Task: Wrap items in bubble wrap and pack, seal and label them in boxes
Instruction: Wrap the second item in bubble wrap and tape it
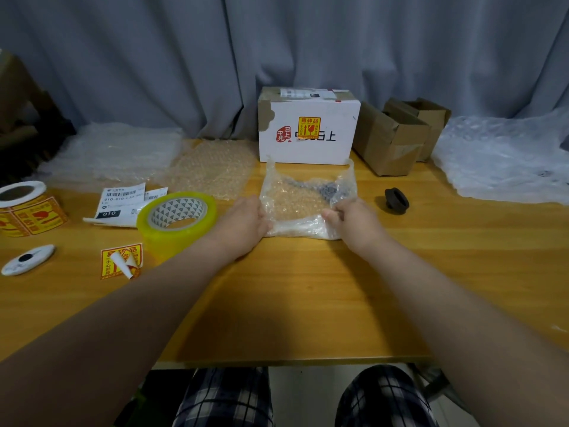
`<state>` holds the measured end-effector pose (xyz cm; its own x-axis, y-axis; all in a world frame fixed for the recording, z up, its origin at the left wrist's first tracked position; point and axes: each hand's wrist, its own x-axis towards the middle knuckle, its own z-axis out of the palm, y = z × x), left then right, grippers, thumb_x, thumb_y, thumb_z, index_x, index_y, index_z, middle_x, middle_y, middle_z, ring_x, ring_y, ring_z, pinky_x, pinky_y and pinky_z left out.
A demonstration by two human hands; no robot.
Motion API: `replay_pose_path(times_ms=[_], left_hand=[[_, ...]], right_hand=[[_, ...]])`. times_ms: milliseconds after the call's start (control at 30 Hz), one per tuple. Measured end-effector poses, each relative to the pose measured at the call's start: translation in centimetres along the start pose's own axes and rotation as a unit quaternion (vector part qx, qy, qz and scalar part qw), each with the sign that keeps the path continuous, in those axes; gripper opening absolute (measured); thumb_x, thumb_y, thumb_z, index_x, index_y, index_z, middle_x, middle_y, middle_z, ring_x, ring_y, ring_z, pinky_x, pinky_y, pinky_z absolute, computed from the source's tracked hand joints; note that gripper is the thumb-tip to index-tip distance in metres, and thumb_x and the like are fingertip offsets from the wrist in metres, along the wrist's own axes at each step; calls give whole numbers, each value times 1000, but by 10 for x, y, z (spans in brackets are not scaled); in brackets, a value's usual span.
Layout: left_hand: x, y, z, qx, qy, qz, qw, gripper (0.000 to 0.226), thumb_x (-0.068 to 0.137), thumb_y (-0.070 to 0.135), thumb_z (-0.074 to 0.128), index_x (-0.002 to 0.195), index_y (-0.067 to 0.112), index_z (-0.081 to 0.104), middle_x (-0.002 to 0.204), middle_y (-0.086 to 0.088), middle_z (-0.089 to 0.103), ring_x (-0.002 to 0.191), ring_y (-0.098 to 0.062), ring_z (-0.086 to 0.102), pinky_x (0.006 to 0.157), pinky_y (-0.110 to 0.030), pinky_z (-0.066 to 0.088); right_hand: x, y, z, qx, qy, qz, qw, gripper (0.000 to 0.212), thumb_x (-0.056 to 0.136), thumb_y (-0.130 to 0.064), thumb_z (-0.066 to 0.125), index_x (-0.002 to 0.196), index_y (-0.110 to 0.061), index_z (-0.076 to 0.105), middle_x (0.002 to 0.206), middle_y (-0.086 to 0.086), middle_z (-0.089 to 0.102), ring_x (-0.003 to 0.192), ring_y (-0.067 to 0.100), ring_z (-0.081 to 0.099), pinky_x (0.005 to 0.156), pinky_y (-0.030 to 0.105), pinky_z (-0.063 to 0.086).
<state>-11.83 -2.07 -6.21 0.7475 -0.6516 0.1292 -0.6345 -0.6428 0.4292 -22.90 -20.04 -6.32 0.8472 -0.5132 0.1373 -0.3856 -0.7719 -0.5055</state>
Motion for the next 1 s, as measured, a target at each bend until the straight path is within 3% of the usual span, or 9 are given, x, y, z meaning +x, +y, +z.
replay_pose_path(times_ms=[100, 167, 300, 467, 600, 700, 767, 900, 1000], left_hand=[[0, 1, 4, 47, 36, 55, 997, 9, 96, 25, 48, 101, 21, 55, 108, 1, 46, 104, -18, 43, 95, -33, 36], [1, 2, 7, 67, 40, 99, 992, 19, 98, 26, 44, 105, 18, 59, 109, 0, 50, 107, -19, 46, 93, -31, 35], [-1, 0, 6, 105, -2, 126, 986, 43, 89, 52, 53, 114, 18, 59, 110, 2, 54, 105, -18, 49, 90, -30, 40], [7, 6, 4, 56, 7, 83, 995, 28, 95, 37, 50, 104, 16, 66, 105, -2, 58, 101, -21, 52, 90, -37, 41], [2, 4, 7, 7, 47, 53, 997, 23, 92, 38, 56, 90, 20, 69, 90, 4, 48, 101, -17, 43, 94, -35, 37], [-4, 5, 8, 9, 36, 53, 998, 24, 94, 37, 53, 78, 21, 58, 84, 4, 44, 95, -18, 44, 88, -34, 39], [-6, 6, 10, 16, 39, 61, 997, 23, 92, 37, 55, 82, 17, 52, 84, 4, 51, 87, -19, 50, 79, -34, 42], [-1, 3, 5, -47, 3, 1, 999, 28, 86, 39, 64, 92, 17, 47, 75, 3, 53, 74, -19, 53, 69, -37, 45], [8, 2, 4, -86, 32, -37, 995, 30, 91, 43, 55, 98, 14, 48, 91, -6, 57, 80, -20, 52, 68, -32, 41]], right_hand=[[1, 0, 8, 3, 3, 21, 1000, 26, 96, -33, 51, 113, -14, 50, 116, 6, 50, 107, 23, 45, 89, 34, 41], [0, 0, 10, -14, 34, 14, 999, 26, 95, -33, 52, 115, -17, 48, 121, 5, 44, 112, 23, 40, 92, 33, 35], [2, 1, 12, -83, 79, -38, 993, 21, 95, -35, 50, 109, -20, 55, 120, 2, 46, 111, 21, 39, 92, 32, 33], [-6, 10, 2, -87, 22, -89, 992, 48, 81, -67, 52, 108, -28, 60, 113, -10, 50, 110, 11, 42, 98, 34, 33], [-10, 13, -8, -106, 7, -118, 987, 40, 87, -54, 55, 112, -24, 65, 117, -4, 56, 116, 16, 44, 98, 35, 33], [-13, 11, -6, -107, 21, -145, 983, 38, 93, -47, 50, 107, -15, 67, 110, -2, 55, 108, 16, 43, 93, 31, 33], [-14, 11, -5, -90, 15, -150, 985, 37, 95, -44, 50, 105, -12, 66, 109, -2, 52, 108, 15, 41, 91, 28, 33], [-10, 7, -8, -70, -14, -144, 987, 36, 97, -41, 46, 103, -11, 65, 100, -5, 48, 111, 14, 40, 91, 27, 33], [-7, 6, -8, -53, -21, -136, 989, 34, 98, -40, 46, 101, -11, 65, 96, -4, 48, 107, 16, 43, 86, 26, 33]])
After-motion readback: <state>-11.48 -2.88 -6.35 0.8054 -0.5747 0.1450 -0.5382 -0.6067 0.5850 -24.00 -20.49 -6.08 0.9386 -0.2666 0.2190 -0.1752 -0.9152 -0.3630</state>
